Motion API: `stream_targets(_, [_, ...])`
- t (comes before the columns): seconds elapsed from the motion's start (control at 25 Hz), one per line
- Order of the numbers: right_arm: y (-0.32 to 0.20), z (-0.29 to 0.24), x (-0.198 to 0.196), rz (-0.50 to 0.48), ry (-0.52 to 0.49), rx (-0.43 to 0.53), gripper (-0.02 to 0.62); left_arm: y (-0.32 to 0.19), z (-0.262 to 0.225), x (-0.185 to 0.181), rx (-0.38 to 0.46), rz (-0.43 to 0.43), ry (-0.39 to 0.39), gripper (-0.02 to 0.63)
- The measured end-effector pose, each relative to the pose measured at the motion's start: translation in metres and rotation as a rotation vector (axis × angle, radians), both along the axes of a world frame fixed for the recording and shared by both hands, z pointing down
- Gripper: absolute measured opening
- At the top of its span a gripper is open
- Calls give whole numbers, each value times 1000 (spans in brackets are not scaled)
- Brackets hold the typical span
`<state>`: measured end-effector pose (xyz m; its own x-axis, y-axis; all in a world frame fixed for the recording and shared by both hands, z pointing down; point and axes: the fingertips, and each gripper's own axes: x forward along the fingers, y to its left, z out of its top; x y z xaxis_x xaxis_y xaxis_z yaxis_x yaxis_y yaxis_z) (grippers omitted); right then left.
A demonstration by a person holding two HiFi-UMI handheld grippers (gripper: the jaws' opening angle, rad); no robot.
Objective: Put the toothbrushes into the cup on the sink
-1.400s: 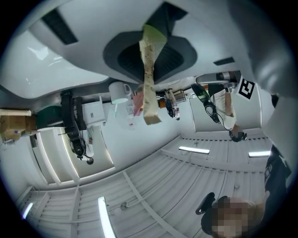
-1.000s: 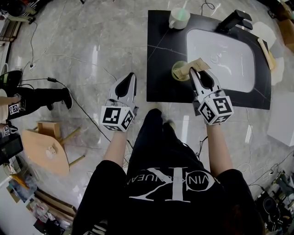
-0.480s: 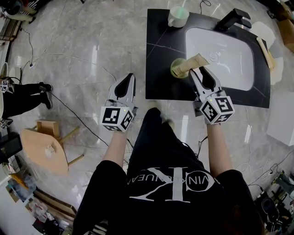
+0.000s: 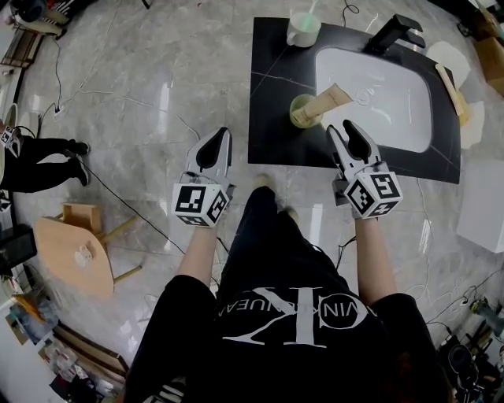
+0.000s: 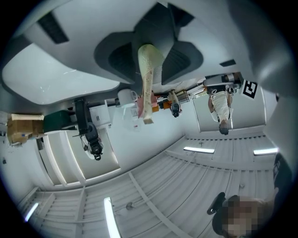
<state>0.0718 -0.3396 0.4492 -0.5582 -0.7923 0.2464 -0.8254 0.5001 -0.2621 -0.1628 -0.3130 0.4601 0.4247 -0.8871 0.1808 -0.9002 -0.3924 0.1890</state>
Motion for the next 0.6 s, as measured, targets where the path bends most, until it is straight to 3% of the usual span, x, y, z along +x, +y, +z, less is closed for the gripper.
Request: stream_targets(0.6, [44,-26,22,-10,0,59,61,36,-26,12,60,-24,-15,11])
